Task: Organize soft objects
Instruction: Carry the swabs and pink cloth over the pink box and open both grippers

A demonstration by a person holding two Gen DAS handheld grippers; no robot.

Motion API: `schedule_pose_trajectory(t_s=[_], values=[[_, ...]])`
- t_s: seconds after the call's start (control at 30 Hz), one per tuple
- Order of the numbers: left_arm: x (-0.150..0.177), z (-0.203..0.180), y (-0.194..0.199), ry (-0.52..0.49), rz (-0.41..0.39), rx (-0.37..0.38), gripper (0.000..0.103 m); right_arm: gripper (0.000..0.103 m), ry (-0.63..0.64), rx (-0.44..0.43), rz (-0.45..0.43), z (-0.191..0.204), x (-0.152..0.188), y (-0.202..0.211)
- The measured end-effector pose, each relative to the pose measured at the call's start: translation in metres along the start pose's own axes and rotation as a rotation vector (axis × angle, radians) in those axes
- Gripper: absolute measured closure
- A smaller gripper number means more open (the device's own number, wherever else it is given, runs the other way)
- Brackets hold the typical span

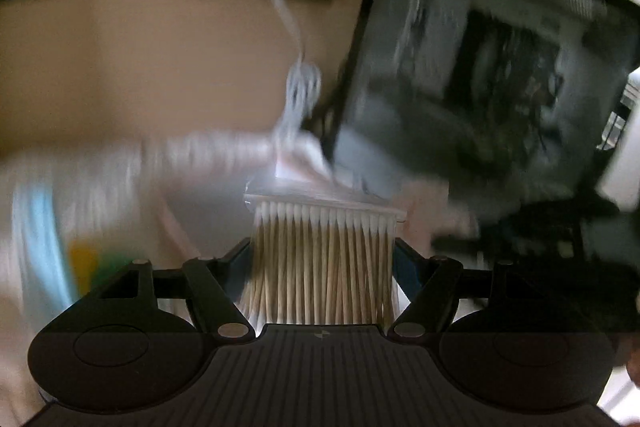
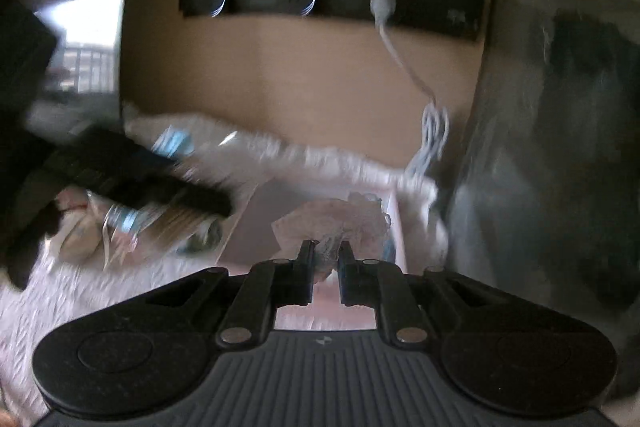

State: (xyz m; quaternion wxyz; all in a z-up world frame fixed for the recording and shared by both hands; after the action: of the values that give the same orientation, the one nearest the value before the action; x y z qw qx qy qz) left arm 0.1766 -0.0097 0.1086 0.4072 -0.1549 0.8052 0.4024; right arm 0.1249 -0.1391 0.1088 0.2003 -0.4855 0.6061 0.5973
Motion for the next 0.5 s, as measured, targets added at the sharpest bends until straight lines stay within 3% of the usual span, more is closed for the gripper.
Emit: schedule_pose_trajectory(t_s=[0.1, 0.23, 0.3, 0.33, 0.4, 0.47, 0.5], values=[[-0.054, 0.005, -0.026, -0.036, -0.037, -0.027, 0.026, 0.091, 0.006, -0.001, -0.021, -0.004, -0.021, -0.029], [-0.105, 0.017, -0.070, 0.080, -0.024, 0.050, 0.025, 0.090, 0.012, 0.005, 0.016, -0.002, -0.026, -0.087], [-0.100, 0.028, -0.107, 0.139, 0.048, 0.066, 0.024, 0.082, -0.019, -0.049, 0.094, 0.005, -0.012, -0.119], [-0.087, 0.036, -0.128, 0.161, 0.109, 0.031, 0.025, 0.079, -0.041, -0.058, 0.151, 0.006, -0.001, -0.133], [-0.056, 0.047, -0.163, 0.126, 0.225, -0.070, 0.026, 0.079, -0.070, -0.067, 0.181, 0.008, 0.013, -0.138], [-0.025, 0.054, -0.186, 0.040, 0.283, -0.168, 0.026, 0.067, -0.088, -0.080, 0.173, 0.009, 0.022, -0.131], [-0.015, 0.058, -0.191, 0.027, 0.301, -0.202, 0.026, 0.056, -0.091, -0.076, 0.169, 0.008, 0.026, -0.127]])
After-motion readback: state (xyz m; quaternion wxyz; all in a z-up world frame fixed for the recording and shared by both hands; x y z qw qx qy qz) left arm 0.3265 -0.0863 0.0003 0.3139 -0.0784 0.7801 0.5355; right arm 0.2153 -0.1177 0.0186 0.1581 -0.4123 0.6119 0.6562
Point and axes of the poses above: each gripper's, at about its wrist camera, not at the fingertips, and y roughly against the way its jaws point, z to its left, x to its underside, the point moved 10 cm from there along -y, roughly the way its jaws point, and after that the axes turned 10 degrees about y, right-handed, at the moved point
